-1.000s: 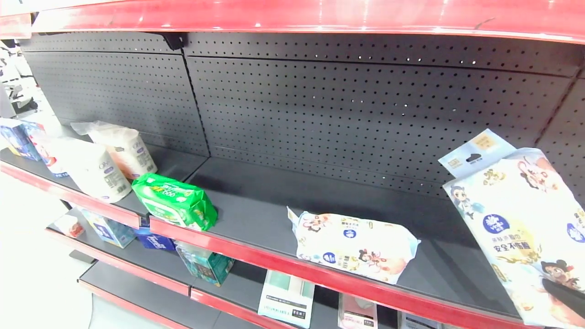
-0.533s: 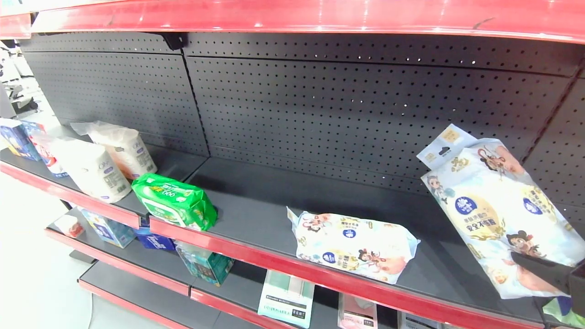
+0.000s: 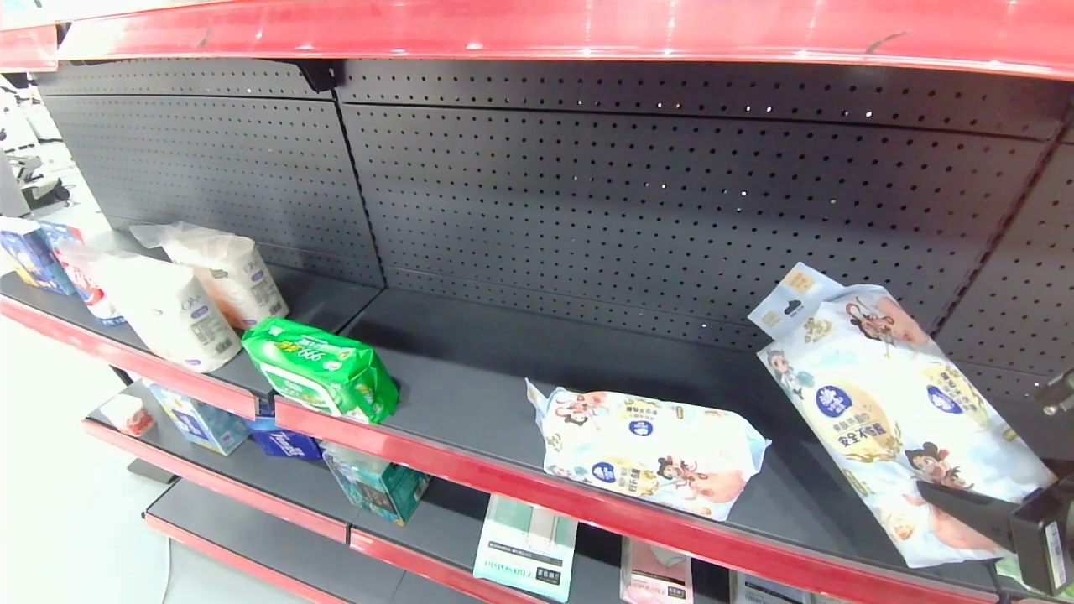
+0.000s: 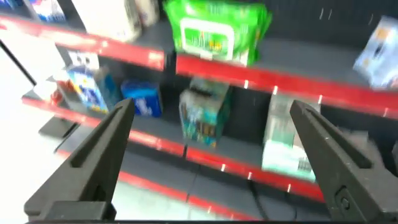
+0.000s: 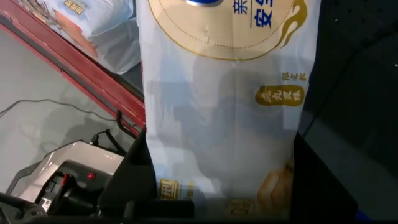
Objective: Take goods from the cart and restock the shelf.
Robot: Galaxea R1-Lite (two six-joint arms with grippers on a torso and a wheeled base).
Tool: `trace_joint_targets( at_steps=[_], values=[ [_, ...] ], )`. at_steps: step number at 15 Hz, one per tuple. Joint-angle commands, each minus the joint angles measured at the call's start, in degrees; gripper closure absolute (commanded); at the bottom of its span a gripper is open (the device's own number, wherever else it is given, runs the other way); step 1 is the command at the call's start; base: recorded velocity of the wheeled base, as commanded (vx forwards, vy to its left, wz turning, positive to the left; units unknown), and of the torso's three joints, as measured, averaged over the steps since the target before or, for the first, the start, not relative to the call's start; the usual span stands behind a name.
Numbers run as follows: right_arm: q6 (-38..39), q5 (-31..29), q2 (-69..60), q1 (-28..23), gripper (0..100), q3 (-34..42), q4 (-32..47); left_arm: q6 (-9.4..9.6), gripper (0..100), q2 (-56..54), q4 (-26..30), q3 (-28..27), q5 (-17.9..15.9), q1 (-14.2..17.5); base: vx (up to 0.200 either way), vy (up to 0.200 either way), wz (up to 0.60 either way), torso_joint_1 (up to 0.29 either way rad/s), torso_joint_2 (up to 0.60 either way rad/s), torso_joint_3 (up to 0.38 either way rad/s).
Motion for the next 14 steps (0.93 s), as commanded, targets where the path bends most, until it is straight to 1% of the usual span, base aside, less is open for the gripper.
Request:
trace_joint_targets(
  at_steps=[1, 2, 3, 4, 13, 14],
  values=[
    [0.0, 0.0, -0.3, 0.0, 100, 0.9, 0.0, -0.54, 0, -1.7, -3.3, 3.5, -1.1, 0.7, 0.000, 0.000, 0.00, 0.000, 0.00, 0.000],
    [0.0, 0.0, -0.4, 0.0, 100, 1.3, 0.0, -0.02, 0, -2.7, -3.9, 3.9, -1.7, 1.3, 0.000, 0.000, 0.00, 0.000, 0.00, 0.000],
    [0.0, 0.0, -0.6, 0.0, 100, 1.5, 0.0, 0.07, 0, -2.8, -3.7, 3.8, -1.8, 1.3, 0.000, 0.000, 0.00, 0.000, 0.00, 0.000],
    [0.0, 0.0, -0.6, -0.1, 100, 1.5, 0.0, 0.69, 0, -2.7, -3.6, 3.8, -2.1, 1.2, 0.000, 0.000, 0.00, 0.000, 0.00, 0.000],
    [0.2, 0.0, 1.3, -0.7, 100, 1.1, -0.3, 0.86, 0, -2.7, -3.7, 3.8, -1.9, 1.3, 0.000, 0.000, 0.00, 0.000, 0.00, 0.000],
    [0.2, 0.0, 2.9, -0.8, 100, 0.9, -1.8, 0.86, 0, -2.8, -3.7, 3.8, -1.9, 1.3, 0.000, 0.000, 0.00, 0.000, 0.00, 0.000]
  ],
)
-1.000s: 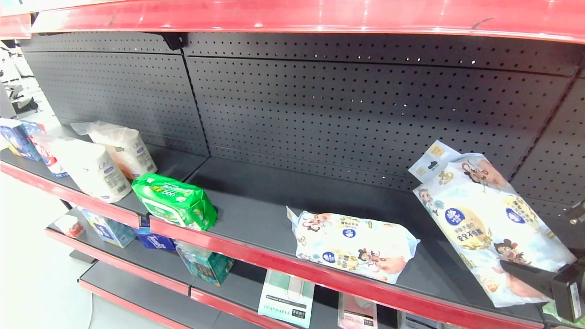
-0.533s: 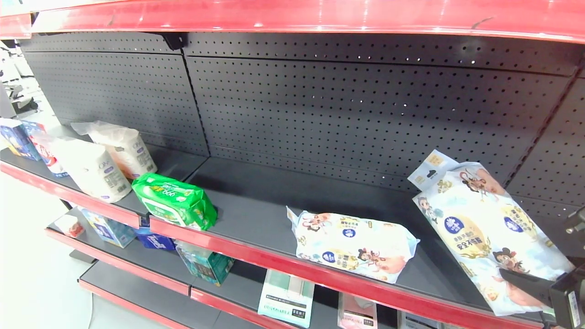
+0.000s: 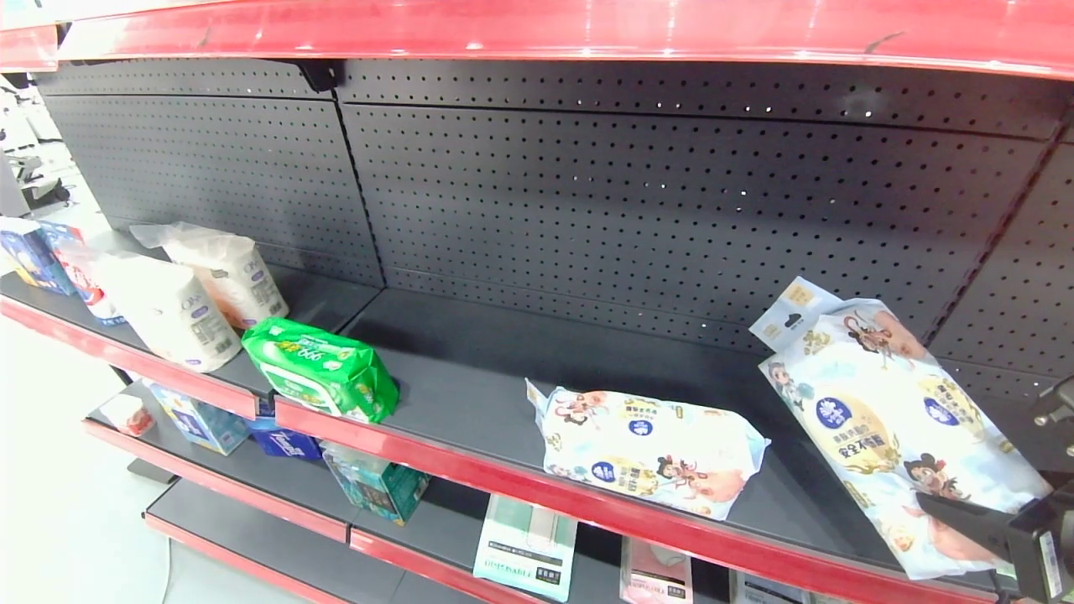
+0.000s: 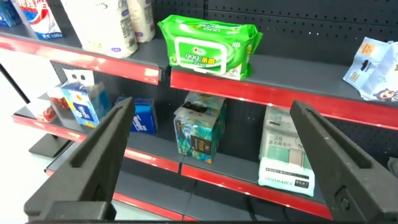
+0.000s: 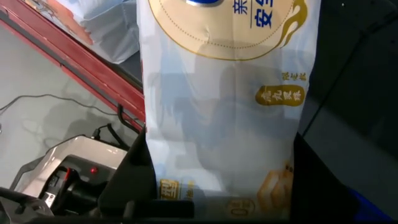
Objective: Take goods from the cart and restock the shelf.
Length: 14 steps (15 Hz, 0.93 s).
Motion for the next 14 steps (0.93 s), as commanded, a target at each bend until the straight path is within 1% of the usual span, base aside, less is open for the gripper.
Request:
trace_joint_targets(
  at_steps=[1, 4, 6, 8, 10, 12, 14],
  values=[
    [-0.3, 0.0, 4.6, -0.4, 100, -0.4, -4.2, -0.04, 0, 0.0, 0.0, 0.0, 0.0, 0.0, 0.000, 0.000, 0.00, 0.000, 0.00, 0.000],
    [-2.7, 0.4, 12.8, -0.6, 100, -0.5, -12.3, -0.04, 0, 0.0, 0.0, 0.0, 0.0, 0.0, 0.000, 0.000, 0.00, 0.000, 0.00, 0.000],
    [-5.3, 3.6, 16.6, -0.8, 100, -0.6, -15.4, -0.04, 0, 0.0, 0.0, 0.0, 0.0, 0.0, 0.000, 0.000, 0.00, 0.000, 0.00, 0.000],
    [-8.2, 5.7, 20.9, -1.3, 100, -1.9, -18.8, -0.04, 0, 0.0, 0.0, 0.0, 0.0, 0.0, 0.000, 0.000, 0.00, 0.000, 0.00, 0.000],
    [-13.5, 10.7, 27.9, -4.1, 100, -5.2, -22.2, -0.04, 0, 0.0, 0.0, 0.0, 0.0, 0.0, 0.000, 0.000, 0.00, 0.000, 0.00, 0.000],
    [-20.4, 15.9, 33.2, -7.6, 100, -9.2, -23.3, -0.04, 0, 0.0, 0.0, 0.0, 0.0, 0.0, 0.000, 0.000, 0.00, 0.000, 0.00, 0.000],
    [-26.8, 20.4, 37.0, -9.8, 100, -13.6, -23.2, -0.04, 0, 0.0, 0.0, 0.0, 0.0, 0.0, 0.000, 0.000, 0.00, 0.000, 0.00, 0.000]
  ],
)
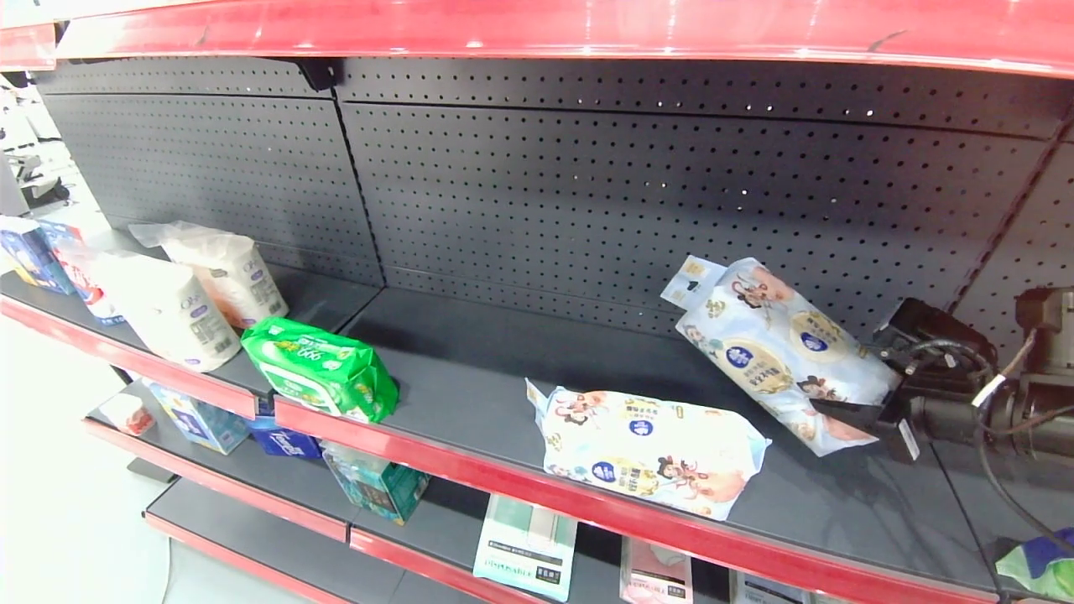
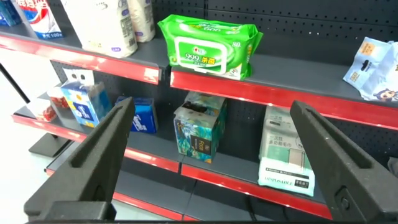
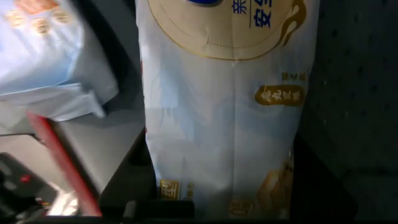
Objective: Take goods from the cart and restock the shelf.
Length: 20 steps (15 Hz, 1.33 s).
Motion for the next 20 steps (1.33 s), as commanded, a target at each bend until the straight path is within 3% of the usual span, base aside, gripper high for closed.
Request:
trace_joint_targets(
  at_steps=[1, 5, 6, 8, 18, 19, 20],
  values=[
    [-4.2, 2.6, 7.6, -2.2, 100, -5.3, -0.1, -0.01, 0, 0.0, 0.0, 0.0, 0.0, 0.0, 0.000, 0.000, 0.00, 0.000, 0.00, 0.000],
    [-6.9, 3.4, 10.7, -0.3, 100, -8.3, 0.1, -0.01, 0, 0.0, 0.0, 0.0, 0.0, 0.0, 0.000, 0.000, 0.00, 0.000, 0.00, 0.000],
    [-8.0, 3.4, 11.3, 2.8, 100, -7.6, 0.2, -0.01, 0, 0.0, 0.0, 0.0, 0.0, 0.0, 0.000, 0.000, 0.00, 0.000, 0.00, 0.000],
    [-11.4, 3.4, 12.5, 4.0, 100, -7.0, 0.1, -0.01, 0, 0.0, 0.0, 0.0, 0.0, 0.0, 0.000, 0.000, 0.00, 0.000, 0.00, 0.000],
    [-11.5, 0.8, 17.2, 7.0, 100, -9.7, 0.0, -0.01, 0, 0.1, 0.0, 0.0, 0.0, 0.0, 0.000, 0.000, 0.00, 0.000, 0.00, 0.000],
    [-11.6, 0.8, 17.5, 7.4, 0, -10.0, -0.1, -0.01, 0, 0.0, 0.0, 0.0, 0.0, 0.0, 0.000, 0.000, 0.00, 0.000, 0.00, 0.000],
    [-11.4, 0.7, 17.6, 7.5, 0, -10.5, -0.1, -0.01, 0, 0.0, 0.0, 0.0, 0.0, 0.0, 0.000, 0.000, 0.00, 0.000, 0.00, 0.000]
  ],
)
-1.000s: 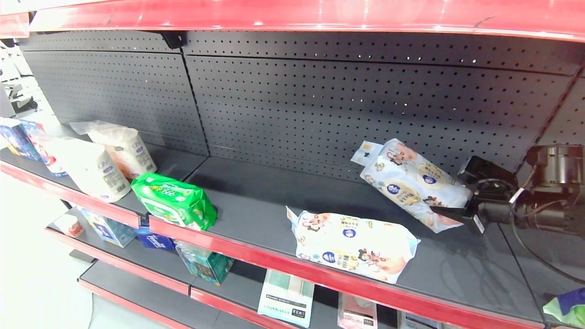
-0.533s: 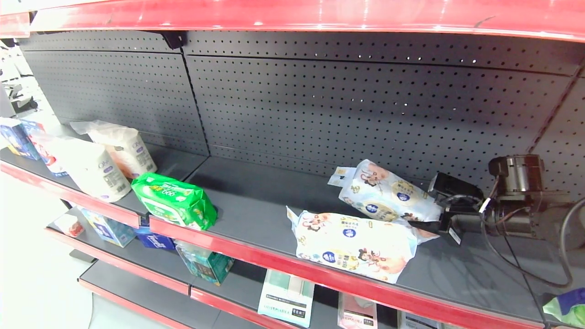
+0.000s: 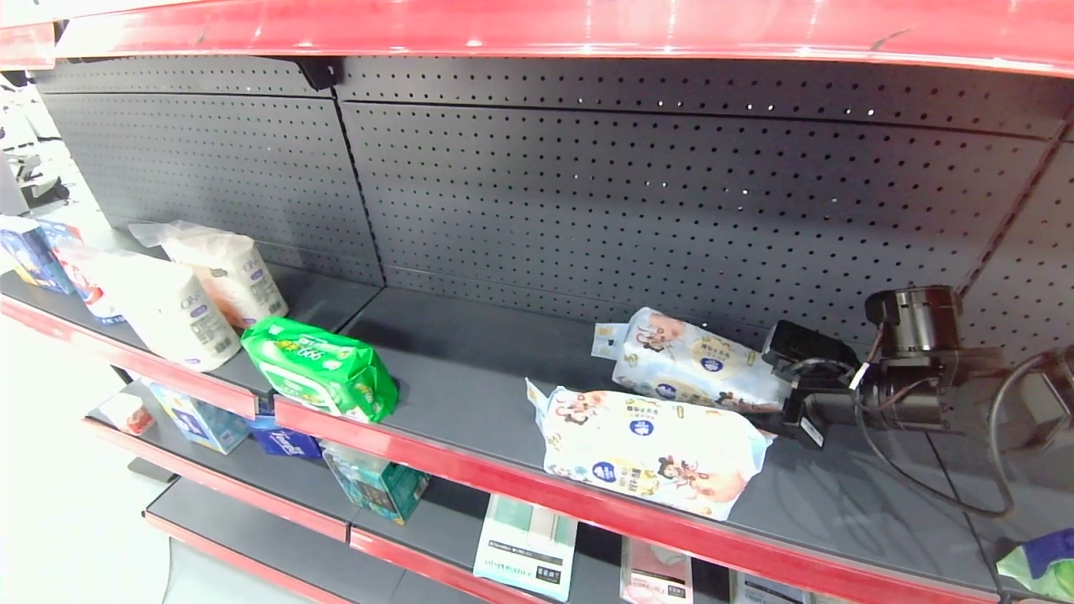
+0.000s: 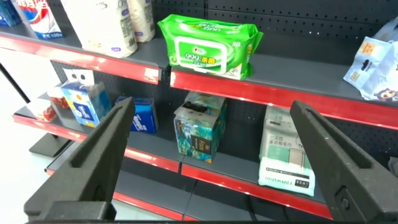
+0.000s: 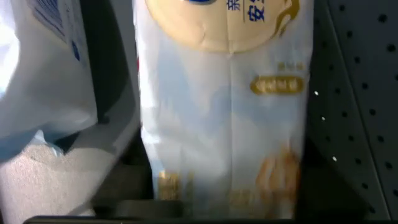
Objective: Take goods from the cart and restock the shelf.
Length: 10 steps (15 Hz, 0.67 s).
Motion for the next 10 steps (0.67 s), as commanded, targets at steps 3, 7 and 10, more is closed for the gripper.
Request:
trace_joint_targets(
  at_steps=[3, 7, 10],
  values=[
    [0.2, -0.1, 0.1, 0.3, 0, -1.3, 0.0, -0.01, 0, 0.0, 0.0, 0.0, 0.0, 0.0, 0.000, 0.000, 0.00, 0.000, 0.00, 0.000],
    [0.8, -2.6, -2.7, -1.6, 0, -0.9, 0.0, -0.01, 0, 0.0, 0.0, 0.0, 0.0, 0.0, 0.000, 0.000, 0.00, 0.000, 0.00, 0.000],
    [0.8, -4.9, -4.5, -3.3, 0, 1.7, 0.0, -0.01, 0, 0.0, 0.0, 0.0, 0.0, 0.0, 0.000, 0.000, 0.00, 0.000, 0.00, 0.000]
  ],
)
